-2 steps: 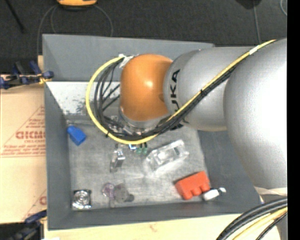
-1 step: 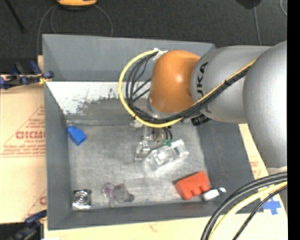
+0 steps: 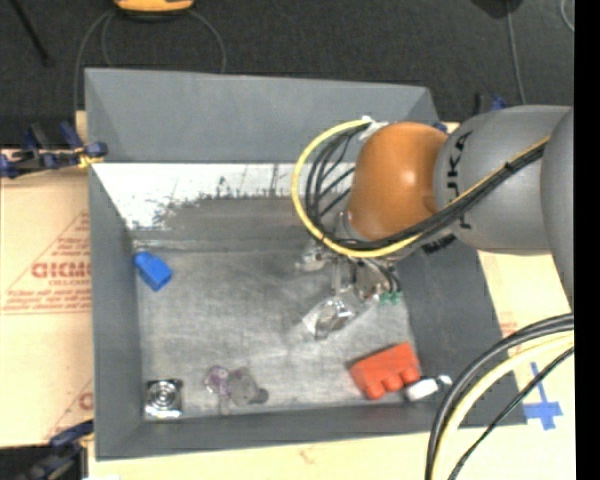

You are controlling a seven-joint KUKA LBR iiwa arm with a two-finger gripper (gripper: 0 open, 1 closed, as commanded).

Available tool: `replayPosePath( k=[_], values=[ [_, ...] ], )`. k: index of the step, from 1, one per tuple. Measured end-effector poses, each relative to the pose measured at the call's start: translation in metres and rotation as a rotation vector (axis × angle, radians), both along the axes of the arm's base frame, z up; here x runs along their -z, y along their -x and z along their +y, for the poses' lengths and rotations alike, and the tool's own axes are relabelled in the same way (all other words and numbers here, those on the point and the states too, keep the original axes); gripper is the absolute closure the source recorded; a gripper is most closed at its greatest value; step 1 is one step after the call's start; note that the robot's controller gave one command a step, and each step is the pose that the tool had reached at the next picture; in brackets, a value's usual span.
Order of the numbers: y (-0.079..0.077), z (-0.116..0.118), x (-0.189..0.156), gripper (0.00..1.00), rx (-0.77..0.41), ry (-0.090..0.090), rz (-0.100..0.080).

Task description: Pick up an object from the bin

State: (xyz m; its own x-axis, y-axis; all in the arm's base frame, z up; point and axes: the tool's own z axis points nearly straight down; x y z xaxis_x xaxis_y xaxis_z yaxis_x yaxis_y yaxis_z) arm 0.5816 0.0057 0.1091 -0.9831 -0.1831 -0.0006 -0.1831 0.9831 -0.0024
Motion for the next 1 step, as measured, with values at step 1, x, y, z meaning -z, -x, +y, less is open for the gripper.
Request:
replayPosePath(
  k=[1],
  values=[
    [0.0083, -0.0377, 0.0304, 0.00, 0.016, -0.004, -0.001]
  ],
)
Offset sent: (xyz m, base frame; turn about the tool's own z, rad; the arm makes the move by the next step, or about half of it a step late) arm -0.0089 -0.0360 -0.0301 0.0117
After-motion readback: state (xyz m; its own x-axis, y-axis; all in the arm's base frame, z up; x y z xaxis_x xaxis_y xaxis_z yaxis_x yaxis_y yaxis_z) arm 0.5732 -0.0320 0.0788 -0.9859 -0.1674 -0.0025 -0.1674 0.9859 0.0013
